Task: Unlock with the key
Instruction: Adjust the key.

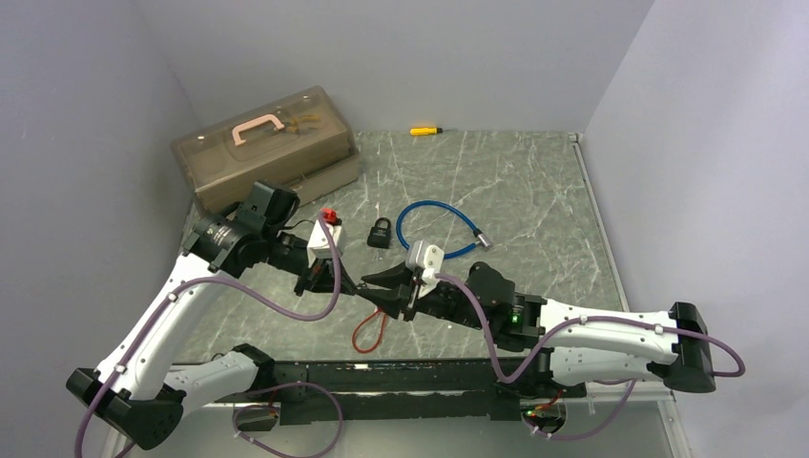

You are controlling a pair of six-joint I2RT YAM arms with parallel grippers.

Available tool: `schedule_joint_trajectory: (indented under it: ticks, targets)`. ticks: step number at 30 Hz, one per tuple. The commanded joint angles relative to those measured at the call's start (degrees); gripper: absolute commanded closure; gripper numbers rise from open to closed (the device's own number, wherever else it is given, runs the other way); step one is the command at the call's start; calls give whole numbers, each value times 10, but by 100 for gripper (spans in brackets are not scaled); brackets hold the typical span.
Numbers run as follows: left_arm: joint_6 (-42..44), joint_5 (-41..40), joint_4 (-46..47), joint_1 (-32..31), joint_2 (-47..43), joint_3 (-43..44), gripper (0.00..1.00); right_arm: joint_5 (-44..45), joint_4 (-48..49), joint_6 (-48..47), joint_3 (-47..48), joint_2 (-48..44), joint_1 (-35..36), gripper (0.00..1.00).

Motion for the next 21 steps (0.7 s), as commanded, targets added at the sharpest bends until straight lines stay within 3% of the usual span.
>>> schedule_joint_trajectory:
  ticks: [1, 5, 10, 15, 21]
  targets:
    - [29, -2, -23, -3, -6, 21, 100, 1, -40, 7, 25, -28, -1, 62]
    - [49, -35, -45, -16, -4, 25, 100, -18, -100, 5, 57, -45, -25, 53]
    - [53, -96, -59, -51, 2, 36, 100, -136, -201, 5, 128, -28, -85, 47]
    - [41, -145, -55, -68, 1, 48, 100, -246, -291, 11, 193, 21, -132, 57]
    - [21, -156, -57, -69, 3, 71, 100, -291, -326, 15, 211, 57, -141, 62]
